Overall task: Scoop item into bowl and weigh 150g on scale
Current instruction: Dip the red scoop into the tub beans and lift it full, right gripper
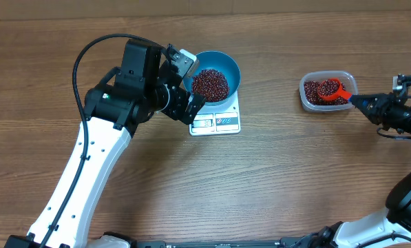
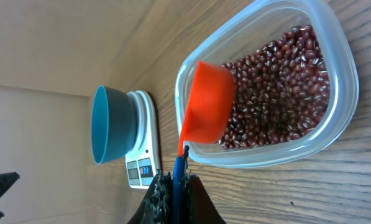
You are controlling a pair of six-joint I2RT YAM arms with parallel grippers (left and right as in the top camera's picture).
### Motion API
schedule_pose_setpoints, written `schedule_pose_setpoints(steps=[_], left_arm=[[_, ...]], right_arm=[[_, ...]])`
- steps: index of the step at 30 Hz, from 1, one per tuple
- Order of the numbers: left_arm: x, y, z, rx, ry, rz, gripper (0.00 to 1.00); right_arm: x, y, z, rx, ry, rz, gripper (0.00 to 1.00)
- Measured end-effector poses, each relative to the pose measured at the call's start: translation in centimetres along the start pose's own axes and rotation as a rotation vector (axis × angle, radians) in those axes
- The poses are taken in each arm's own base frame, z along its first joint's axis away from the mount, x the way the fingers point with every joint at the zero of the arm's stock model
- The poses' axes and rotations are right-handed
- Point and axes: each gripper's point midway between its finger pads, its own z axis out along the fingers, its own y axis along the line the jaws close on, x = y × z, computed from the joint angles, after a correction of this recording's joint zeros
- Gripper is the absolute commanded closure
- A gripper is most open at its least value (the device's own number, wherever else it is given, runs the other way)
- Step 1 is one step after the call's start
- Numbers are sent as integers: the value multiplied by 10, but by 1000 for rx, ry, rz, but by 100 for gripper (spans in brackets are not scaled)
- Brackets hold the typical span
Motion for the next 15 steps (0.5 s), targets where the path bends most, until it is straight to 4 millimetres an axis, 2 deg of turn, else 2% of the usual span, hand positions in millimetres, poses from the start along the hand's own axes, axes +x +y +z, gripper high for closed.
schedule_pose_setpoints(steps=[15], left_arm=[[0, 0, 0, 0, 0, 0, 0]], right_arm=[[1, 19, -1, -106, -7, 26, 96]])
